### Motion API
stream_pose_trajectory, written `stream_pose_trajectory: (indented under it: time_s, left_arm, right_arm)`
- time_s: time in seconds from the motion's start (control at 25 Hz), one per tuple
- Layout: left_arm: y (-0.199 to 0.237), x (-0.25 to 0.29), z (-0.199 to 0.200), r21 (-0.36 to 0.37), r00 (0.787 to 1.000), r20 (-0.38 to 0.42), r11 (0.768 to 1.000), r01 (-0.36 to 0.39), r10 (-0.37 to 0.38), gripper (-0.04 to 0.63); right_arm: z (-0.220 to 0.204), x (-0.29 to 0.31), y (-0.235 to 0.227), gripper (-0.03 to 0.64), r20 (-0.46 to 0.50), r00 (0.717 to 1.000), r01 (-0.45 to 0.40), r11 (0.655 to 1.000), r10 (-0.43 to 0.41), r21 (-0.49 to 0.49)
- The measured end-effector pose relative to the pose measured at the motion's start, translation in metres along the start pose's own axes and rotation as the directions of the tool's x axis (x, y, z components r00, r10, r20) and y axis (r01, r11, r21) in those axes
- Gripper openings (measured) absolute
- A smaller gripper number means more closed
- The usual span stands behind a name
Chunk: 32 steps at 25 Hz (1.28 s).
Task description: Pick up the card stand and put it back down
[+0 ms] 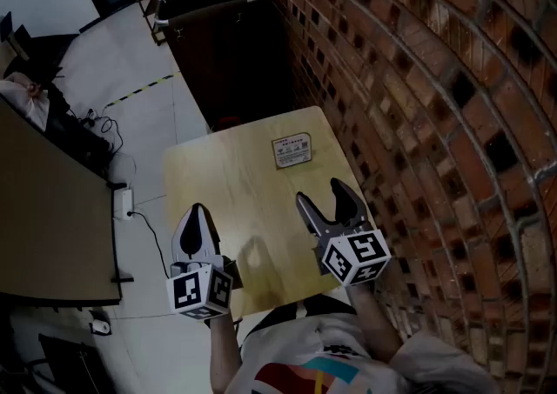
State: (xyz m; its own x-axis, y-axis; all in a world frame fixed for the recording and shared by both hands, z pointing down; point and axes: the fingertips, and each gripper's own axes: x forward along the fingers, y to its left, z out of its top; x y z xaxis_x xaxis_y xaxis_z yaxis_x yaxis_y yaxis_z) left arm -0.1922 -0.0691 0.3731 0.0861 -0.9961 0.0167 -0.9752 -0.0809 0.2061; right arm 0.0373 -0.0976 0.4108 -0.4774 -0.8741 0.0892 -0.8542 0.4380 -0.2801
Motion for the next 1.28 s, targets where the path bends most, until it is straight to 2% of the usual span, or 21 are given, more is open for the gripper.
stream_pose_trajectory:
  time_s: [0.08, 0.2, 0.32, 0.44, 0.56, 0.8, 1.08, 1.28]
  left_arm:
    - [-0.001, 0.006, 0.001, -0.004, 1.000, 0.000, 1.000, -0.003, 0.003, 0.005]
    - [-0.002, 0.012, -0.002, -0.011, 1.000, -0.018, 1.000, -0.010, 0.010, 0.005]
    - [0.002, 0.013, -0.011, -0.011, 0.999, -0.033, 1.000, -0.020, 0.019, 0.005]
    - [0.012, 0.011, -0.016, -0.003, 0.997, -0.056, 0.999, -0.050, 0.049, 0.005]
    - [0.030, 0.008, -0.021, -0.003, 0.993, -0.070, 0.995, -0.098, 0.097, 0.005]
    - [0.054, 0.009, -0.032, -0.012, 0.981, -0.093, 0.985, -0.170, 0.168, 0.005]
    - [0.057, 0.018, -0.042, 0.004, 0.978, -0.119, 0.985, -0.174, 0.173, 0.005]
    - [0.061, 0.022, -0.044, 0.008, 0.975, -0.124, 0.983, -0.185, 0.185, 0.005]
  right_arm:
    - [-0.002, 0.018, -0.010, 0.337, -0.005, 1.000, 0.025, 0.999, -0.025, -0.027]
    - [-0.015, 0.056, -0.025, 0.442, -0.049, 0.998, 0.045, 0.995, -0.050, -0.087]
    - [-0.042, 0.103, -0.055, 0.576, -0.141, 0.980, 0.116, 0.978, -0.141, -0.173]
    - [-0.073, 0.142, -0.088, 0.577, -0.236, 0.942, 0.197, 0.963, -0.238, -0.182]
    - [-0.096, 0.167, -0.105, 0.577, -0.294, 0.922, 0.231, 0.968, -0.250, -0.100]
    - [-0.125, 0.198, -0.114, 0.577, -0.373, 0.889, 0.232, 0.964, -0.264, -0.130]
    - [-0.139, 0.216, -0.125, 0.577, -0.396, 0.868, 0.260, 0.954, -0.298, -0.149]
    - [-0.139, 0.224, -0.126, 0.577, -0.376, 0.876, 0.263, 0.953, -0.302, -0.154]
